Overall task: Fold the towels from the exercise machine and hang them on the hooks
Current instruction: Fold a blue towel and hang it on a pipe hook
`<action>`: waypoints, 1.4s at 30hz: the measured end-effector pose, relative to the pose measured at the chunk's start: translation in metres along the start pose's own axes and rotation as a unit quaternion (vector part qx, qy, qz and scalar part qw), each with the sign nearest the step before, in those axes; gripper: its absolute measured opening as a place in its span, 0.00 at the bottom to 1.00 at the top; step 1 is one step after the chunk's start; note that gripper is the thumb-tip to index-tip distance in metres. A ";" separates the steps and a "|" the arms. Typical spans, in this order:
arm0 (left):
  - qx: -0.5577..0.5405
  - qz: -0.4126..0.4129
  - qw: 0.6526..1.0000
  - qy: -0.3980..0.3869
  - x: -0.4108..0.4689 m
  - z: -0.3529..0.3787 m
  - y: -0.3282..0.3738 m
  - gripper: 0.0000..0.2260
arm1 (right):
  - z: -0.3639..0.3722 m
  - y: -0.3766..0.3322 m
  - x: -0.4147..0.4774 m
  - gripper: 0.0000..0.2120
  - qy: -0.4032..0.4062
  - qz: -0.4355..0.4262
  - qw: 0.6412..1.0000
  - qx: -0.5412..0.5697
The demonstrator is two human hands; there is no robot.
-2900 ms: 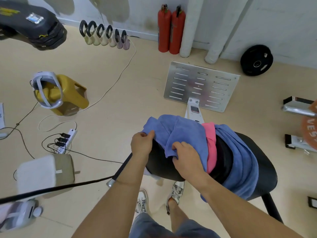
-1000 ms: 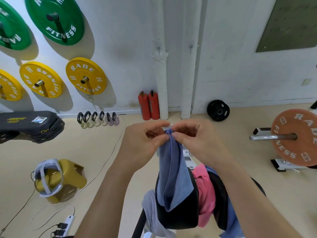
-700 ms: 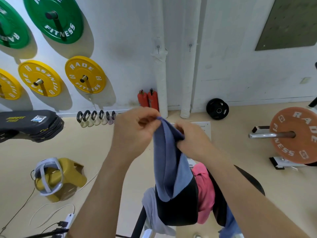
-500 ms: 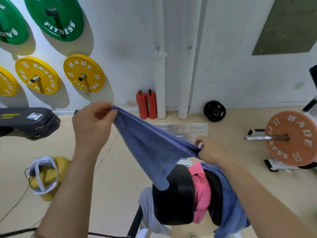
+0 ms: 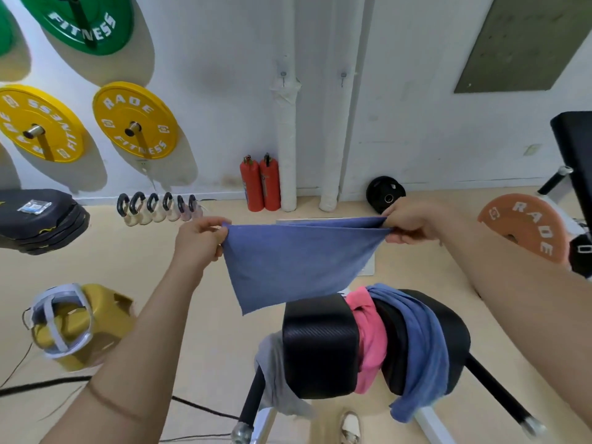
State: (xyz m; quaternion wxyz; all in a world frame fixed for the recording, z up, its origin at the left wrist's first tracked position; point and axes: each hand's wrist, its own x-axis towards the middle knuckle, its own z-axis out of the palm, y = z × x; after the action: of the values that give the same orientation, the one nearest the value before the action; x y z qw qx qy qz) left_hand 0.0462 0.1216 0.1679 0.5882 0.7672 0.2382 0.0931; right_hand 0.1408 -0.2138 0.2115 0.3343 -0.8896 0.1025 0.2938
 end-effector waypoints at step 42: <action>0.055 -0.064 0.965 -0.248 -0.100 0.034 -0.161 0.12 | 0.300 0.106 -0.025 0.27 0.022 -0.237 0.964 -0.121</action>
State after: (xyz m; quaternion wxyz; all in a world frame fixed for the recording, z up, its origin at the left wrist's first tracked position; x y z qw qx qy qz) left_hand -0.0677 0.0762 0.0197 0.5906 0.7806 0.1378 -0.1510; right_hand -0.0553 -0.0976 -0.0112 0.2819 -0.9285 -0.1401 0.1968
